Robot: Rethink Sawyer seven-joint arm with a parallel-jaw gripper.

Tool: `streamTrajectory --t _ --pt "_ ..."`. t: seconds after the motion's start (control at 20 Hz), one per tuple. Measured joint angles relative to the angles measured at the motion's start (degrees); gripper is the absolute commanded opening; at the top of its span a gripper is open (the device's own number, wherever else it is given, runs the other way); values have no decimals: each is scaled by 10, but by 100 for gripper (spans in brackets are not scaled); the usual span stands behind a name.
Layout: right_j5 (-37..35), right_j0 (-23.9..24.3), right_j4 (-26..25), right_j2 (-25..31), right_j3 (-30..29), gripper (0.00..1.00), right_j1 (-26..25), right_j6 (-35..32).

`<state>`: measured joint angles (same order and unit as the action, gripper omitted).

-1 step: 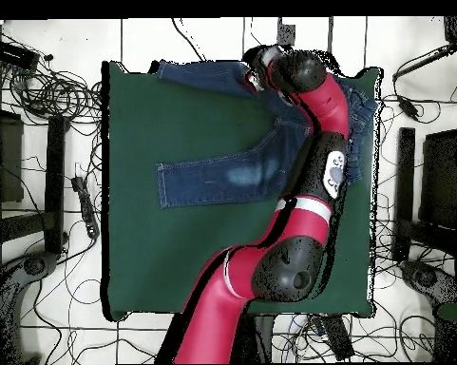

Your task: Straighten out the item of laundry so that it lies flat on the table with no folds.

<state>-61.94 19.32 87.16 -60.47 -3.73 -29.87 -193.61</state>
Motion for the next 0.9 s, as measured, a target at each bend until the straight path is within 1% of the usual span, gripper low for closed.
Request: streamTrajectory --t 0.15,0.3,0.35,0.4,0.6,0.65,0.75,0.9 --pt "-87 16 -70 0 -1 0 29 0" --pt "-131 28 -114 0 -1 0 45 1" --pt "-152 35 -145 0 -1 0 55 4" --pt "-161 40 -159 0 -1 0 59 7" --pt "-173 54 -187 0 0 0 68 24" --pt "-174 66 -193 -4 4 0 70 43" --pt "-174 81 -193 -14 9 0 69 65" --pt "-174 108 -186 -46 19 0 63 104"
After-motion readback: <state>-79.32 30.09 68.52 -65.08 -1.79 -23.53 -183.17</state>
